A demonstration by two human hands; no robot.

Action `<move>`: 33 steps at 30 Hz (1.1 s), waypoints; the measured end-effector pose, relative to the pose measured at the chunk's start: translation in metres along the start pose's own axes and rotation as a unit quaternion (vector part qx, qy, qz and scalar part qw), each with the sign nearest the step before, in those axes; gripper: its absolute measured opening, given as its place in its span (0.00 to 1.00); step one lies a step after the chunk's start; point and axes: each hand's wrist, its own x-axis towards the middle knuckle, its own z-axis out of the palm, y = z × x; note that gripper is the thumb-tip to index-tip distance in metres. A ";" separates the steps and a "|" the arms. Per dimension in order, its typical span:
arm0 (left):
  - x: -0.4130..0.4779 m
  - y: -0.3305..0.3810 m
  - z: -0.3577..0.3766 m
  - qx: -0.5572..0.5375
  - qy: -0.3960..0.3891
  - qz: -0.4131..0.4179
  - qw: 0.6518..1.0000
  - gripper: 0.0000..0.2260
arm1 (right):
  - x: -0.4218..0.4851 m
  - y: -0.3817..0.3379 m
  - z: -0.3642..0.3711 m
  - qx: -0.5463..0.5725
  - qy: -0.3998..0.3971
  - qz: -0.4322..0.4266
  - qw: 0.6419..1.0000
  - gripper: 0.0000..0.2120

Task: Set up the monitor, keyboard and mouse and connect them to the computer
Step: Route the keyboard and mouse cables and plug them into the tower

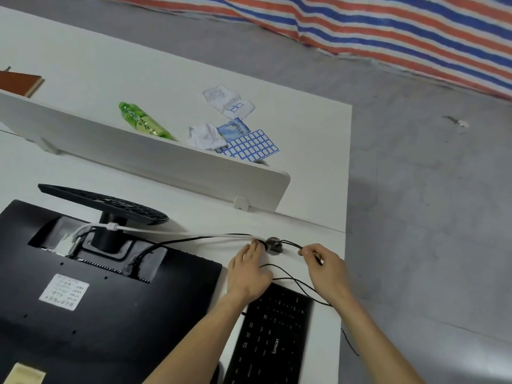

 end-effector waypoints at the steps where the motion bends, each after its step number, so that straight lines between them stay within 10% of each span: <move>1: 0.000 -0.001 0.001 0.010 -0.002 0.000 1.000 0.36 | 0.001 0.001 0.000 -0.029 -0.004 0.006 1.000 0.10; 19: 0.014 -0.005 0.001 0.060 0.007 0.049 0.997 0.38 | 0.033 -0.012 0.025 -0.361 -0.093 -0.026 0.928 0.15; 30: 0.024 0.003 -0.003 0.259 0.174 0.189 0.931 0.02 | 0.020 0.020 0.014 -0.111 -0.153 -0.007 0.982 0.09; 33: 0.034 0.008 -0.008 0.281 0.160 0.156 0.933 0.10 | 0.006 0.055 -0.018 -0.081 -0.124 0.030 0.989 0.10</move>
